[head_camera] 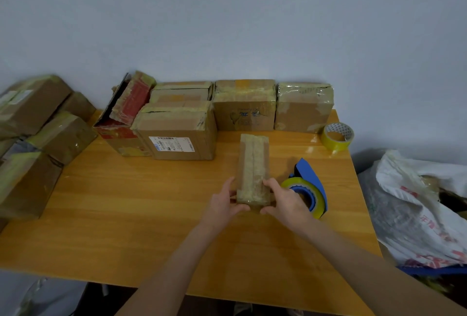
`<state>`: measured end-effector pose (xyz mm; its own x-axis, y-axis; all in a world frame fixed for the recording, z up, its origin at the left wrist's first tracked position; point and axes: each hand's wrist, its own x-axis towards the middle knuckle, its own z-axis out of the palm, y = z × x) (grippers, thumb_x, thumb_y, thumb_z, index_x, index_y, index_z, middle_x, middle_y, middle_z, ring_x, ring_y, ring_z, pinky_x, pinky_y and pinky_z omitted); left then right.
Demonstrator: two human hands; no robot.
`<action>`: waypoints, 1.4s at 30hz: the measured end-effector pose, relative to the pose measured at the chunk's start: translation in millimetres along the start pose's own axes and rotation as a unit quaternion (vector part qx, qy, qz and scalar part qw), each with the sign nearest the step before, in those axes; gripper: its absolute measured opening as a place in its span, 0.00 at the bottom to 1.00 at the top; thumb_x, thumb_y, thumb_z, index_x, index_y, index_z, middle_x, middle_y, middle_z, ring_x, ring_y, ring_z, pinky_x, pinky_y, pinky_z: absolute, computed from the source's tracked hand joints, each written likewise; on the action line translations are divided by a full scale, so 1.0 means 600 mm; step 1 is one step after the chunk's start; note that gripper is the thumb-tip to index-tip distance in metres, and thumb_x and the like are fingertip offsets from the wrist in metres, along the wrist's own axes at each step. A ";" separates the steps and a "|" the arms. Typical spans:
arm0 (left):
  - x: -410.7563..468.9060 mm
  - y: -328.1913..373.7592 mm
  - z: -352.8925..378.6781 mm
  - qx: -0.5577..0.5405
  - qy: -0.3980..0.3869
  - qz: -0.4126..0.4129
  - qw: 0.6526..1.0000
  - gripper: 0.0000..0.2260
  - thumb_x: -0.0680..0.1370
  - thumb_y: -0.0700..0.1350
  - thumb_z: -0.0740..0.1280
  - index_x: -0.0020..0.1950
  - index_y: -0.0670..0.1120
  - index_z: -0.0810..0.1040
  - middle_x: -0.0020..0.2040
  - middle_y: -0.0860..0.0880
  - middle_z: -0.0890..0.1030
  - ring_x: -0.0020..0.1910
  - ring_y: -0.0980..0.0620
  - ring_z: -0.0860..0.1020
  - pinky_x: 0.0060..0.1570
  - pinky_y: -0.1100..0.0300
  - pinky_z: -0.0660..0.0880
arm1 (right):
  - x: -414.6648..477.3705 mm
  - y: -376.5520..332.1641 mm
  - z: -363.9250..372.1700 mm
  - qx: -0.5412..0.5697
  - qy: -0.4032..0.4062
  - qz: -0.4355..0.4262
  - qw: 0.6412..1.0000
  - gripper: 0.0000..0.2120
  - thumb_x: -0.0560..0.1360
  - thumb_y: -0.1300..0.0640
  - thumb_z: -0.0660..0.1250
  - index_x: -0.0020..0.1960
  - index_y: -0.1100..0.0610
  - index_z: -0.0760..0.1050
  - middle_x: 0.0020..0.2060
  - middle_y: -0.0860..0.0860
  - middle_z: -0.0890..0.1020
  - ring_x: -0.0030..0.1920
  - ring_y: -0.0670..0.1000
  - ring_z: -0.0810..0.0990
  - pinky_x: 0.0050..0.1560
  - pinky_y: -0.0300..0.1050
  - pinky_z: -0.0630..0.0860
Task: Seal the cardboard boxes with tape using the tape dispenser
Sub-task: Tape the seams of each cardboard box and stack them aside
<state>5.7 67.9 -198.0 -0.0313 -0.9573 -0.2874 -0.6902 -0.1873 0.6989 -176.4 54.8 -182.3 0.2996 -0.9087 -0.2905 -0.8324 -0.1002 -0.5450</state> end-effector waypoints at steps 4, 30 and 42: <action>0.002 0.014 -0.004 0.023 -0.010 0.033 0.999 0.36 0.75 0.51 0.71 0.78 0.46 0.57 0.62 0.46 0.79 0.58 0.50 0.78 0.49 0.71 0.69 | 0.004 -0.005 -0.006 -0.026 0.001 -0.008 1.000 0.31 0.74 0.48 0.72 0.70 0.52 0.59 0.50 0.55 0.81 0.44 0.53 0.81 0.37 0.43 0.74; 0.015 0.005 -0.025 0.001 -0.051 0.025 0.998 0.26 0.81 0.53 0.60 0.76 0.46 0.60 0.71 0.47 0.71 0.65 0.49 0.73 0.64 0.52 0.72 | 0.002 0.005 -0.024 0.074 0.095 0.109 0.987 0.32 0.69 0.32 0.68 0.64 0.51 0.68 0.52 0.45 0.78 0.49 0.47 0.78 0.44 0.44 0.76; 0.004 0.055 -0.039 -0.203 -0.030 -0.105 0.973 0.28 0.80 0.48 0.64 0.77 0.44 0.57 0.74 0.45 0.65 0.71 0.47 0.67 0.67 0.53 0.67 | 0.006 -0.055 0.024 0.360 0.084 0.212 0.905 0.45 0.72 0.42 0.72 0.78 0.56 0.53 0.74 0.55 0.64 0.71 0.57 0.67 0.67 0.56 0.70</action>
<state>-0.2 54.3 -160.6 0.0299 -0.8760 -0.4814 -0.3437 -0.4612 0.8180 -141.0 60.7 -176.4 -0.1007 -0.8589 -0.5022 -0.3183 0.5060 -0.8016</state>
